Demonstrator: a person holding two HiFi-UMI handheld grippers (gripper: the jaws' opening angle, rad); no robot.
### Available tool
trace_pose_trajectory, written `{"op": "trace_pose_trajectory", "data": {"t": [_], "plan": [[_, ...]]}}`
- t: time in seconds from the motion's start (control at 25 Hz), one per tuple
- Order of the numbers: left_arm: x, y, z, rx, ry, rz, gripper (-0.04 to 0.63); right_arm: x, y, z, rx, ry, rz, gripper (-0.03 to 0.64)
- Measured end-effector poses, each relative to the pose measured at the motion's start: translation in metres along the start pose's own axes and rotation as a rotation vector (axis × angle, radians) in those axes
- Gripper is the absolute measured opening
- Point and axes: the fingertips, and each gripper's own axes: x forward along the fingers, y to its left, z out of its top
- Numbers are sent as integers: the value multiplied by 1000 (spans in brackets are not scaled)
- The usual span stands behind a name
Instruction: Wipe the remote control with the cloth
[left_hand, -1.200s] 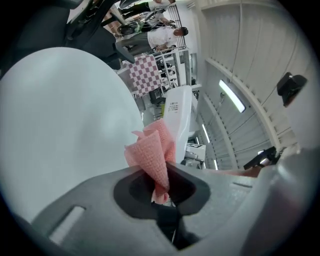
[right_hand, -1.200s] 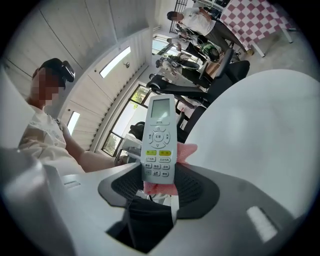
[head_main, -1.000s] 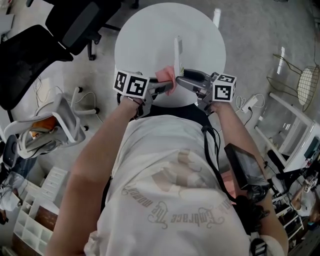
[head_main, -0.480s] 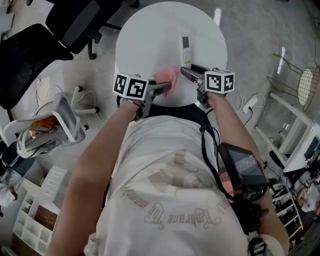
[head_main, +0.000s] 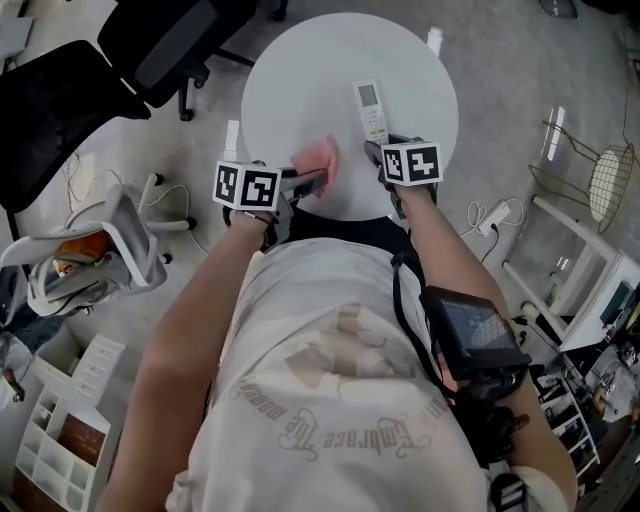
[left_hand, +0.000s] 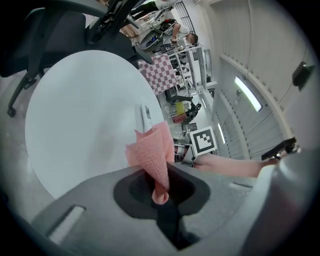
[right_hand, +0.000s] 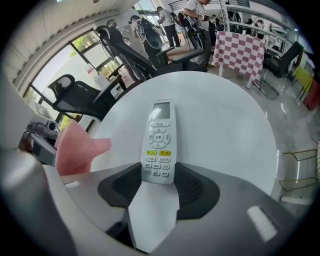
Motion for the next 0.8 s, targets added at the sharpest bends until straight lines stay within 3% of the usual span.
{"op": "trace_pose_trajectory", "data": {"t": [0.2, 0.52, 0.6, 0.8], "plan": [[-35, 20, 5, -2, -10, -19, 35, 13, 14, 6, -19, 11, -117, 221], [-62, 25, 9, 45, -8, -6, 35, -1, 29, 7, -5, -40, -164, 218], [-62, 24, 18, 86, -4, -8, 35, -12, 27, 12, 7, -92, -191, 185], [-60, 14, 21, 151, -23, -15, 35, -55, 26, 15, 8, -230, -228, 34]]}}
